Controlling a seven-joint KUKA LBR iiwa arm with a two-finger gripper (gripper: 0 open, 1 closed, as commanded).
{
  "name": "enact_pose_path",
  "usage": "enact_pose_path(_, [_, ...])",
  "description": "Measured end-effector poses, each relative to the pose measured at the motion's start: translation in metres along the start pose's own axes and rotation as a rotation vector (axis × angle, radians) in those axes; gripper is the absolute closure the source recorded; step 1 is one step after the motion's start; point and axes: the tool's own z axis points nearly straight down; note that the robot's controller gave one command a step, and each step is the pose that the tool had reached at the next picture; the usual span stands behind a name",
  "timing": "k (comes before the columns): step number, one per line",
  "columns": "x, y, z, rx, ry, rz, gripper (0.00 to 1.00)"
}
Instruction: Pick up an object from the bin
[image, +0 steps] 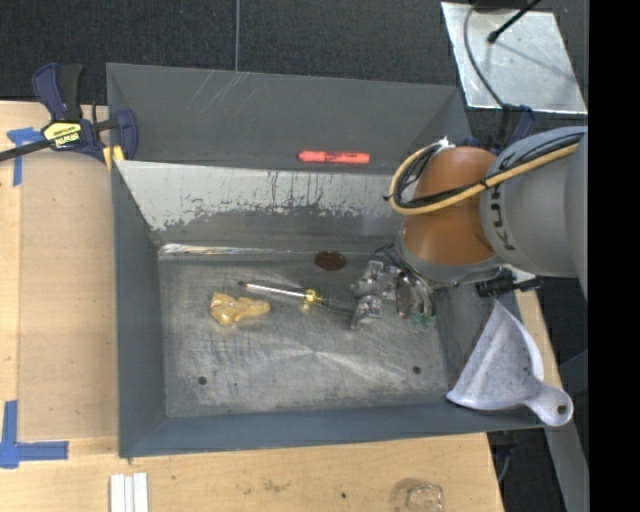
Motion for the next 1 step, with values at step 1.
enact_pose_path(1, [0.0013,-0.0008,-0.0085,0.003,0.013,-0.005,1.00])
